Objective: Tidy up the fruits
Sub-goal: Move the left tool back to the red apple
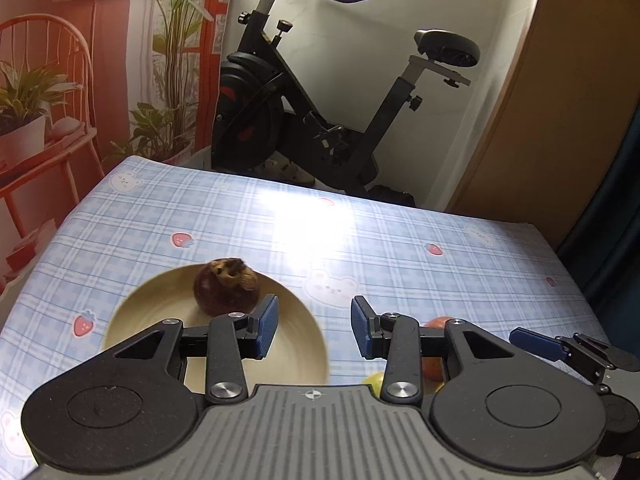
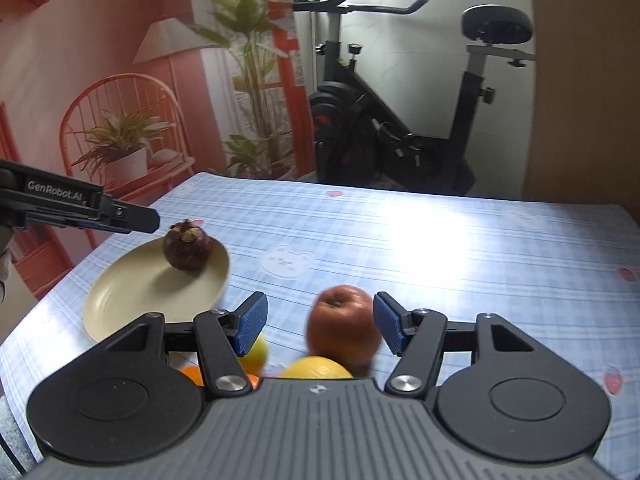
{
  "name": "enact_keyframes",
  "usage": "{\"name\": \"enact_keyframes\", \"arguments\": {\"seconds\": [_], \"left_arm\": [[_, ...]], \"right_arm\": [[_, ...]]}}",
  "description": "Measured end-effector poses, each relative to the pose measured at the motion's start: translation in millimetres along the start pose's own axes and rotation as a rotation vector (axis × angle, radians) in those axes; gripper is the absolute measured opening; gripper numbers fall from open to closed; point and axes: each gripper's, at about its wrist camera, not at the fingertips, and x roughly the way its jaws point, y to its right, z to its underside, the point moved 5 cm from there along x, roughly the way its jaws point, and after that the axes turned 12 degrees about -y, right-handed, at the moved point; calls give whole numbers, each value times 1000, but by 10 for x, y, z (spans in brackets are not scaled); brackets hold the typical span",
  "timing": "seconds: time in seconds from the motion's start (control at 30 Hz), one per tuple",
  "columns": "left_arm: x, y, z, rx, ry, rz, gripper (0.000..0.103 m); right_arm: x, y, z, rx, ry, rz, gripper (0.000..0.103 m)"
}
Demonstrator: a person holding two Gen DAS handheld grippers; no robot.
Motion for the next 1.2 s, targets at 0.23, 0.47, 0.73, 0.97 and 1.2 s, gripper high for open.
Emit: {"name": "enact_keyframes", "arguments": {"seconds": [0.23, 0.47, 0.73, 0.97, 1.2], "left_arm": [[-34, 287, 245, 24, -8, 45, 41], [-17, 355, 370, 63, -25, 16, 41], [-17, 331, 394, 42, -45, -2, 41], [16, 335, 256, 48, -44, -11, 41], [111, 366, 71, 69, -40, -8, 43]], "right_arm": [[-214, 180, 208, 15, 20, 28, 62], [-244, 215, 395, 38, 7, 11, 62], [-239, 193, 383, 23, 3, -27, 62], [-132, 194, 234, -11, -12, -49, 63], [17, 255, 96, -32, -34, -4, 77]]}}
